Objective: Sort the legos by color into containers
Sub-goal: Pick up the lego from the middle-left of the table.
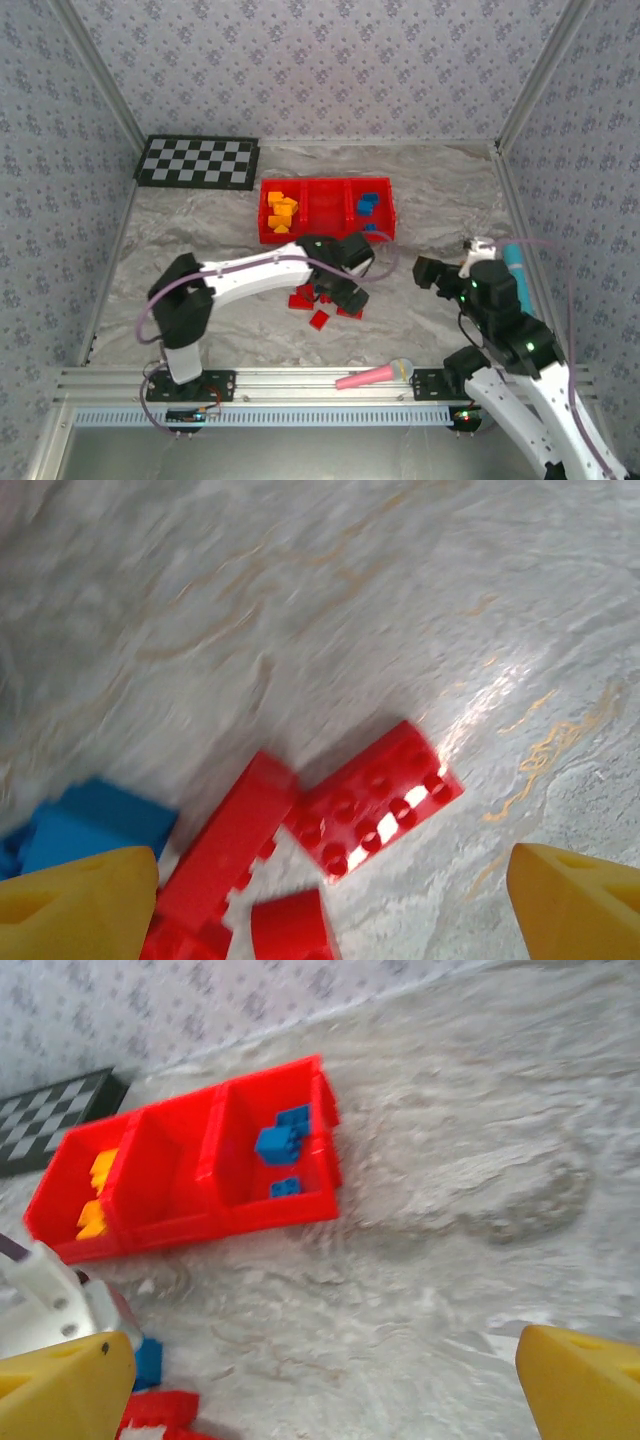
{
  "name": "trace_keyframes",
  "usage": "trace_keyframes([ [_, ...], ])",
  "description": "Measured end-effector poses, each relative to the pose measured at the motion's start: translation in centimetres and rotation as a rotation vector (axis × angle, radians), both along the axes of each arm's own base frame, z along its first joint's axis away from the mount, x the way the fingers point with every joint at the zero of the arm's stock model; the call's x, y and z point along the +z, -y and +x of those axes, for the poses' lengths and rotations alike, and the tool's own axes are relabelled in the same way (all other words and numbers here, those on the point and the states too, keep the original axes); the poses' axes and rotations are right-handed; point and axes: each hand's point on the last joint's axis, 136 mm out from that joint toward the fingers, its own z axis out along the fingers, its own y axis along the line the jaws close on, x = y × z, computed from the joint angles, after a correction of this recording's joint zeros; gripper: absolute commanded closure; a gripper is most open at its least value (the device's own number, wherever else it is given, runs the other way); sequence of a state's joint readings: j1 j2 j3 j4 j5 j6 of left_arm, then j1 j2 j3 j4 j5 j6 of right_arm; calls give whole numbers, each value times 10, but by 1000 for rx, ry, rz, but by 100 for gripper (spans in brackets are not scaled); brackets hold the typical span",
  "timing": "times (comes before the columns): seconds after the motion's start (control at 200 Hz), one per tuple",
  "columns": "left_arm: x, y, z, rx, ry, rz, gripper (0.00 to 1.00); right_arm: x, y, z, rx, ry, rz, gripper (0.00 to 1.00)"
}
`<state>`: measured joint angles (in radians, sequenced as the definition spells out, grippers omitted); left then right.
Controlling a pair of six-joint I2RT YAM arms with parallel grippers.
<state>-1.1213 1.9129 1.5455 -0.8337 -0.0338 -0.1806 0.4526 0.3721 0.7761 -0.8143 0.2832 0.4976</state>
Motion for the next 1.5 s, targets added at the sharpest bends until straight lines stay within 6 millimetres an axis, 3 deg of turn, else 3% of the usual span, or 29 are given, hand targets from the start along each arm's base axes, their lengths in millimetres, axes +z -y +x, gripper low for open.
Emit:
trace_keyframes([
  [0.085, -9, 10, -5, -131, 9, 53, 10, -2, 12, -7, -45, -16, -25, 0],
  [0.25, -22, 10, -19, -381, 13, 146, 6, -11, 24, -17, -83, -49, -63, 0],
  [0.615, -27, 7, -35, -793, -17, 161, 4, -9, 33, -24, -111, -38, -77, 0],
  [0.995, -62, 5, -21, -959, -36, 222, 12, -2, 40, -33, -117, 11, -62, 0],
  [1.399, -72, 11, -14, -961, -30, 228, 39, 0, 40, -36, -84, 39, -90, 0],
  [1.444, -72, 12, -13, -956, -30, 228, 48, 1, 40, -36, -82, 42, -91, 0],
  [1.499, -71, 13, -11, -955, -21, 229, 66, 1, 40, -36, -83, 45, -90, 0],
])
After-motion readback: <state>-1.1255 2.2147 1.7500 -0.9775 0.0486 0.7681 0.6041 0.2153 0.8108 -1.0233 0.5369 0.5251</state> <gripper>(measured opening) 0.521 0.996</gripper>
